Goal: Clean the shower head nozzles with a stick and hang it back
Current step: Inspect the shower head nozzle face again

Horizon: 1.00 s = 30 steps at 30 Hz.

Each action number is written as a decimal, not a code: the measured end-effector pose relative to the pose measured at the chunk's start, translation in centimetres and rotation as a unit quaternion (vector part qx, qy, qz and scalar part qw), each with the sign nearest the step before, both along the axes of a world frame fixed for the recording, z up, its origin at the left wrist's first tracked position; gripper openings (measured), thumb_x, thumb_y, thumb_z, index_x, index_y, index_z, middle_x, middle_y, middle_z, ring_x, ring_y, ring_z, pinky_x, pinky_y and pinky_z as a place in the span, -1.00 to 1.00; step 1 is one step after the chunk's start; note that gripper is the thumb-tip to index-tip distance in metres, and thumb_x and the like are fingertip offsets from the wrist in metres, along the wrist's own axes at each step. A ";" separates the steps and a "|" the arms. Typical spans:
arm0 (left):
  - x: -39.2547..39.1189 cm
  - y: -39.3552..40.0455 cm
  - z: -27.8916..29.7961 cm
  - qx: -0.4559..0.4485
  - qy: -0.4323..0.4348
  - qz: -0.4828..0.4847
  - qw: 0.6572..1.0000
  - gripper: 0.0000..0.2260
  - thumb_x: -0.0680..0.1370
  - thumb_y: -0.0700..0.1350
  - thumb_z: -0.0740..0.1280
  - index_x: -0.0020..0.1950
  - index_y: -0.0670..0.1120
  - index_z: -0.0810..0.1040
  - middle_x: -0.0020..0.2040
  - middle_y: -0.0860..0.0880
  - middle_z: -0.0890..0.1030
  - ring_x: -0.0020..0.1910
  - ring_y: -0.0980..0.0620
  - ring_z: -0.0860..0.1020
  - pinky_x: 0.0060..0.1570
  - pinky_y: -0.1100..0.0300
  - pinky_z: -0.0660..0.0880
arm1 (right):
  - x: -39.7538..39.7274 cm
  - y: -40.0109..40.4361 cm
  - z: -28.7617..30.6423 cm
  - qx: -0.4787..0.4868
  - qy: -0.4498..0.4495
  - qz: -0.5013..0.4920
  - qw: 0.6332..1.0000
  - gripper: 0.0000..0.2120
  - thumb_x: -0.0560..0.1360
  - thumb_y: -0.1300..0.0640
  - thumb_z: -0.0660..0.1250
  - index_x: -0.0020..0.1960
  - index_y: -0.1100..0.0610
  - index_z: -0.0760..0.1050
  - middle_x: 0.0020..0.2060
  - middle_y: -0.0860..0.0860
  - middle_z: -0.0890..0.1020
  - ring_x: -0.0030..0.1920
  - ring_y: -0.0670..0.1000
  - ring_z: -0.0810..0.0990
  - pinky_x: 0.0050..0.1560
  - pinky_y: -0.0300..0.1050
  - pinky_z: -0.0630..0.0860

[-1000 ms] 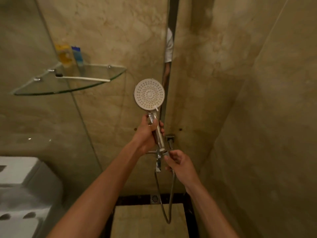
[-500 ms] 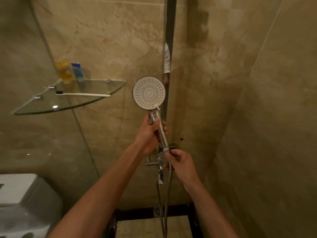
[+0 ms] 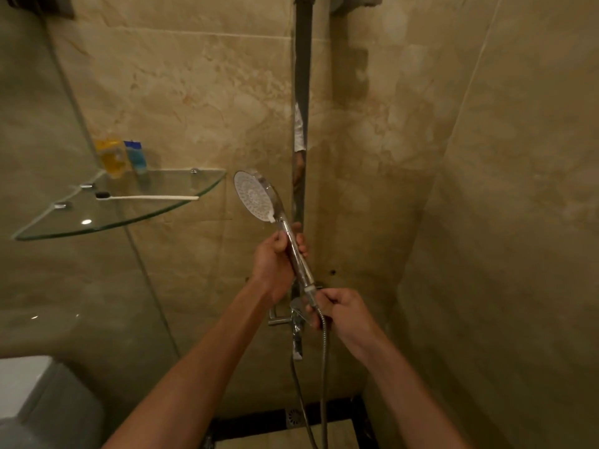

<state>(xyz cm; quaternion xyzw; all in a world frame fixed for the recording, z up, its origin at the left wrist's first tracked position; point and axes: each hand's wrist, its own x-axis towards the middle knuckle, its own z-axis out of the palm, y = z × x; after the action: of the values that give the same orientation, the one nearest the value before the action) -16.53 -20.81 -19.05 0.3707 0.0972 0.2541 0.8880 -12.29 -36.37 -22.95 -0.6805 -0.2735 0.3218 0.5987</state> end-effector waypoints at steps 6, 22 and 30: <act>0.4 -0.7 0.4 0.066 0.053 0.040 0.996 -0.79 0.61 -0.21 0.28 0.21 -0.17 0.36 -0.27 -0.02 0.45 -0.34 0.08 0.45 -0.28 0.21 0.46 | 0.0 -0.2 0.6 0.004 0.000 -0.002 1.000 -0.81 0.63 0.19 0.26 0.01 0.25 0.63 -0.25 0.12 0.65 -0.28 0.02 0.60 -0.06 0.03 0.58; -0.8 0.7 0.0 0.069 -0.019 -0.084 0.994 -0.71 0.60 -0.39 0.15 0.32 -0.36 0.41 0.02 -0.21 0.64 0.08 -0.15 0.64 0.18 -0.03 0.56 | 1.3 -2.4 1.6 -0.036 -0.076 -0.024 0.996 -0.83 0.62 0.23 0.25 -0.01 0.21 0.62 -0.23 0.05 0.65 -0.30 -0.10 0.61 -0.20 -0.25 0.57; 0.6 -1.2 0.7 0.083 0.017 -0.063 0.994 -0.71 0.57 -0.14 0.34 0.22 -0.16 0.34 -0.28 -0.01 0.47 -0.29 0.04 0.48 -0.17 0.10 0.50 | 0.0 -2.8 1.1 -0.030 -0.059 -0.007 0.998 -0.82 0.62 0.23 0.26 -0.02 0.23 0.63 -0.25 0.08 0.64 -0.27 -0.04 0.59 -0.20 -0.24 0.57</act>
<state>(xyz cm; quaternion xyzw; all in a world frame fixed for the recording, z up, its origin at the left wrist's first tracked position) -15.94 -22.00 -18.37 0.4532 0.0672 0.1985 0.8664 -12.33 -39.19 -21.80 -0.7177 -0.2936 0.2853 0.5633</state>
